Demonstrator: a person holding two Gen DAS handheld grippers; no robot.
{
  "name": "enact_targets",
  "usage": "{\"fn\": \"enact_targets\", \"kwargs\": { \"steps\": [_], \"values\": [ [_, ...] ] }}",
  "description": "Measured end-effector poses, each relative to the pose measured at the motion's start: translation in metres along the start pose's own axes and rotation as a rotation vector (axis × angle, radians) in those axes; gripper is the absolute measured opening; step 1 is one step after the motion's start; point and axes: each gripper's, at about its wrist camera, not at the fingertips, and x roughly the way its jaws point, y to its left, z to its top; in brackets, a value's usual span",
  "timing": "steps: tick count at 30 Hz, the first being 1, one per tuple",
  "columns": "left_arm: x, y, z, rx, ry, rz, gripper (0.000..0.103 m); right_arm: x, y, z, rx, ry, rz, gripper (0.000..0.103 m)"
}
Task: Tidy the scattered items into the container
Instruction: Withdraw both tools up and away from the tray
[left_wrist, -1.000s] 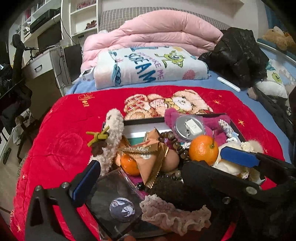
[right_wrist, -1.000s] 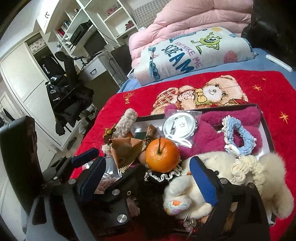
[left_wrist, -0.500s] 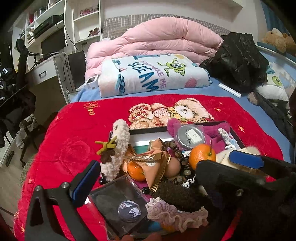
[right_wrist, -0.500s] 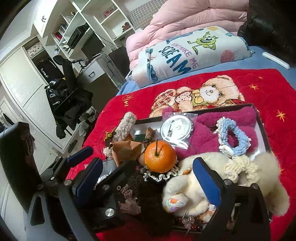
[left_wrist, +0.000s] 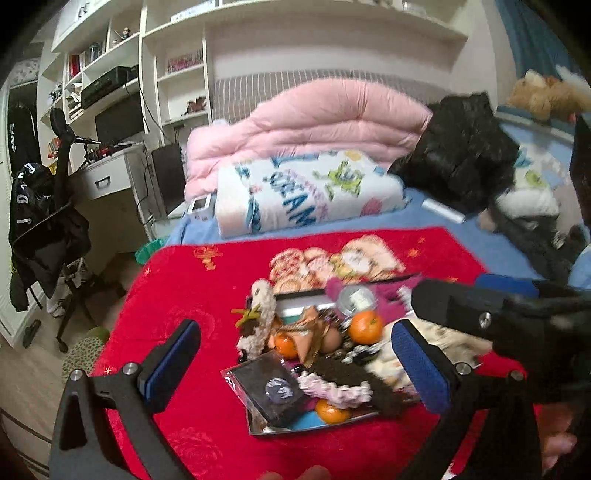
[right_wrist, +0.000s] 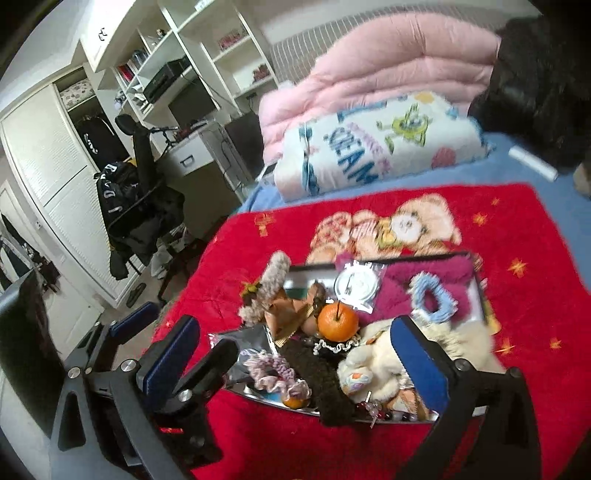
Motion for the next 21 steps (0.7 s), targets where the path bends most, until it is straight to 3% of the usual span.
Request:
{"fn": "enact_targets", "kwargs": {
  "steps": [7, 11, 13, 17, 21],
  "values": [
    [-0.064, -0.006, 0.03, -0.049, -0.041, -0.078, 0.103, -0.09, 0.027, 0.002, -0.09, -0.081, -0.072, 0.103],
    [-0.11, -0.011, 0.031, -0.046, -0.104, -0.087, 0.103, -0.144, 0.043, 0.0, -0.146, -0.147, -0.144, 0.103],
    [-0.128, -0.011, 0.029, -0.037, -0.099, -0.092, 0.103, -0.164, 0.05, -0.002, -0.169, -0.181, -0.169, 0.103],
    [-0.157, -0.013, 0.028, -0.019, -0.072, -0.025, 0.103, -0.197, 0.065, -0.01, -0.19, -0.23, -0.187, 0.103],
    [-0.189, -0.016, 0.015, -0.014, -0.147, 0.036, 0.103, -0.213, 0.076, -0.025, -0.205, -0.299, -0.247, 0.103]
  ]
}}
